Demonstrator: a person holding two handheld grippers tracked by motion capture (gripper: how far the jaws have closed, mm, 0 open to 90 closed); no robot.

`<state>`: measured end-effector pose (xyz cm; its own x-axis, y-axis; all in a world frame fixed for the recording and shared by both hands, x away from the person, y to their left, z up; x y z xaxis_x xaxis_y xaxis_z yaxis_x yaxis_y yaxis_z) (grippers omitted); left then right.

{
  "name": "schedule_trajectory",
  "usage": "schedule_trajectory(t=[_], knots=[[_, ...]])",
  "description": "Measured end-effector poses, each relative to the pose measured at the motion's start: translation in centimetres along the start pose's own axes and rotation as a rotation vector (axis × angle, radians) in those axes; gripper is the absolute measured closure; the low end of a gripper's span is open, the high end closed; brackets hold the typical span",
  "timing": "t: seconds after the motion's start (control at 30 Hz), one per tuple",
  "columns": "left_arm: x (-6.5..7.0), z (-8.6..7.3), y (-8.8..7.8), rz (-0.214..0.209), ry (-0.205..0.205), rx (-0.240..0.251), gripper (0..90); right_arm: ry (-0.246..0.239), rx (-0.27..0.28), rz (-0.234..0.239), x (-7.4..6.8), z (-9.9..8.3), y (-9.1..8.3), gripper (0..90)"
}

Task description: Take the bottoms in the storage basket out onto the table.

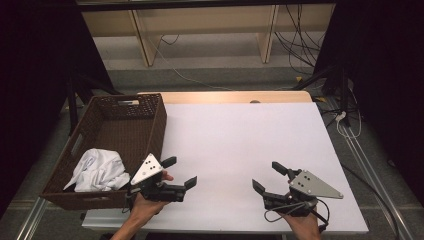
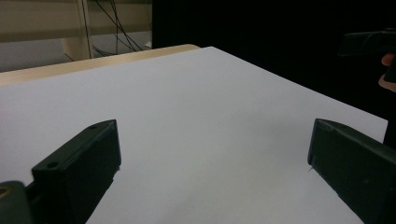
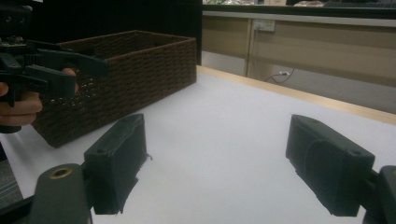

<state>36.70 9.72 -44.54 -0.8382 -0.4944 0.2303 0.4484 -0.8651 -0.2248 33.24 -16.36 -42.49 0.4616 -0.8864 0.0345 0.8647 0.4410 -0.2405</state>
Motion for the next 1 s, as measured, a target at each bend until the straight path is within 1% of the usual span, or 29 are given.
schedule_trajectory(t=[0.1, 0.27, 0.4, 0.5, 0.53, 0.6, 0.8, 0.87, 0.97, 1.0], knots=[[-0.1, 0.0, 0.0, 0.001, -0.002, 0.003, 2.6, 0.004, 0.002, 0.000, 0.1, 0.0, 0.0, 21.3], [0.1, 0.0, 0.0, -0.001, 0.007, -0.002, 2.6, 0.007, 0.000, 0.001, 0.1, 0.0, 0.0, 21.3], [0.0, 0.1, 0.0, -0.001, -0.001, 0.004, 2.6, 0.012, 0.005, 0.000, 0.1, 0.1, 0.0, 21.3], [0.0, 0.1, -0.1, 0.006, 0.000, 0.010, 2.8, 0.011, 0.005, -0.001, 0.1, 0.1, 0.0, 21.3], [0.0, 0.3, -0.1, 0.012, 0.007, 0.023, 2.9, 0.010, 0.000, -0.002, 0.2, 0.0, 0.0, 21.3], [0.0, 0.5, -0.2, 0.019, 0.013, 0.033, 2.9, 0.009, 0.000, -0.003, 0.2, 0.0, 0.0, 21.3], [0.0, 1.4, -0.7, 0.023, 0.003, 0.064, 2.9, 0.010, 0.002, -0.004, 0.2, 0.1, 0.0, 21.3], [-0.4, 2.0, -1.1, 0.029, -0.009, 0.074, 2.9, 0.012, 0.002, -0.004, 0.2, 0.1, 0.0, 21.4], [-0.7, 2.3, -1.4, 0.037, -0.013, 0.074, 3.0, 0.014, 0.000, -0.004, 0.3, 0.1, -0.1, 21.5], [-1.0, 2.7, -1.8, 0.044, -0.019, 0.080, 3.1, 0.014, 0.001, -0.004, 0.3, 0.1, -0.1, 21.5]])
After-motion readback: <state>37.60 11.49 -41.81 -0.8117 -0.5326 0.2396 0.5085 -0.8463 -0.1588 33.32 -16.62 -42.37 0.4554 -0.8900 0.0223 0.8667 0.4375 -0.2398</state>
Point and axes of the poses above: each handheld gripper's, and its own axes: y roughly forward along the jaws, z roughly out of its top, x roughly to its right, the point moved 8 cm from there along y, roughly forward along the jaws, and after that the axes turned 13 degrees about -z, right-handed, at the moved point
